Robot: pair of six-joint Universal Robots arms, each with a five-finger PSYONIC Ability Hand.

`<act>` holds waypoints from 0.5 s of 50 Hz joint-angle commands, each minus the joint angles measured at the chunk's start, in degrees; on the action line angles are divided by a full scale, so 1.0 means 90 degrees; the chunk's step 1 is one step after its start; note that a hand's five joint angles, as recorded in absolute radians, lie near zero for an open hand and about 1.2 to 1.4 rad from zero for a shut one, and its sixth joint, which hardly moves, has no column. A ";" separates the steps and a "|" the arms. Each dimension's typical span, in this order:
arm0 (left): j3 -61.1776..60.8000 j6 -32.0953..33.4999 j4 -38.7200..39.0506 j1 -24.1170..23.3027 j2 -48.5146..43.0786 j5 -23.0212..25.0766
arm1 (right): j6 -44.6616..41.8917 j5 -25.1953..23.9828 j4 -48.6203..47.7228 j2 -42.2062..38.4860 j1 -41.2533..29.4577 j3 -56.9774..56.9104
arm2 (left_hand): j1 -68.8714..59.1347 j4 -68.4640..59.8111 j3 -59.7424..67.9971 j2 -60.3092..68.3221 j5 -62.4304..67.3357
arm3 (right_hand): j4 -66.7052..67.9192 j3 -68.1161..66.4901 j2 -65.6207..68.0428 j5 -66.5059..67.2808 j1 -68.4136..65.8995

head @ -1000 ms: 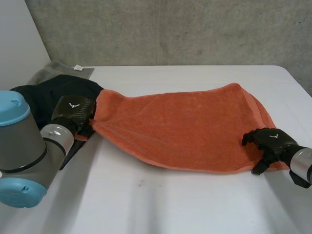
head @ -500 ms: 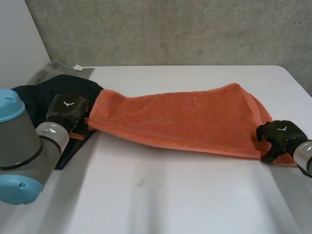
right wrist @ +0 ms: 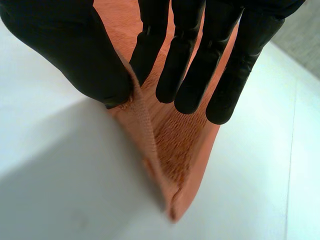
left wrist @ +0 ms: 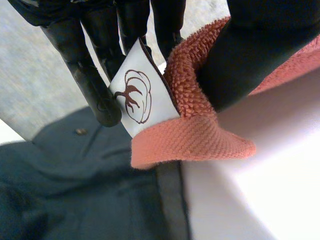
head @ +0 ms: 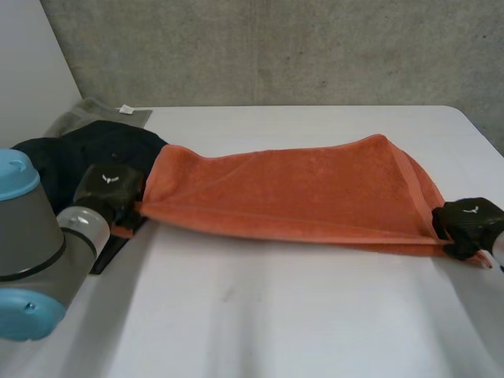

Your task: Fold the laundry.

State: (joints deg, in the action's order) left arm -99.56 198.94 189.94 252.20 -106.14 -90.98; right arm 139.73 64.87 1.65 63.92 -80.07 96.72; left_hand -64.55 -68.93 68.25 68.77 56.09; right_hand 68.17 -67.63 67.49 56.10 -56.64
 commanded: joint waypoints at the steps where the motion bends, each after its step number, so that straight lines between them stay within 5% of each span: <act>1: -0.0450 0.0102 -0.1170 -0.0034 0.0503 0.0021 | -0.1509 -0.0060 0.2236 0.0670 0.0683 -0.0151 | -0.1717 -0.1230 0.1306 0.1248 0.1545 | 0.1314 -0.1375 0.1390 0.1544 -0.2596; 7: -0.1085 0.0970 -0.2597 -0.0063 0.1294 0.0050 | -0.3295 0.0126 0.4139 0.1421 0.1307 -0.0074 | -0.1717 -0.1230 0.1306 0.1248 0.1545 | 0.1314 -0.1375 0.1390 0.1544 -0.2596; 13: -0.1700 0.1605 -0.3135 -0.0199 0.1919 0.0060 | -0.4216 -0.0001 0.4826 0.1920 0.2099 0.0103 | -0.1717 -0.1230 0.1306 0.1248 0.1545 | 0.1314 -0.1375 0.1390 0.1544 -0.2596; 25: -0.1028 0.1518 -0.1340 -0.0219 0.1004 0.0001 | -0.2948 -0.0265 0.2894 0.1521 0.1193 -0.0102 | -0.1717 -0.1230 0.1306 0.1248 0.1545 | 0.1314 -0.1375 0.1390 0.1544 -0.2596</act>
State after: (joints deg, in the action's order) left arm -112.48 213.41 168.46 249.93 -90.76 -90.67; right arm 105.92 62.31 37.62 81.11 -63.13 97.74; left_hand -64.55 -68.94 68.29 68.78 56.09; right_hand 68.19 -67.63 67.49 56.78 -56.64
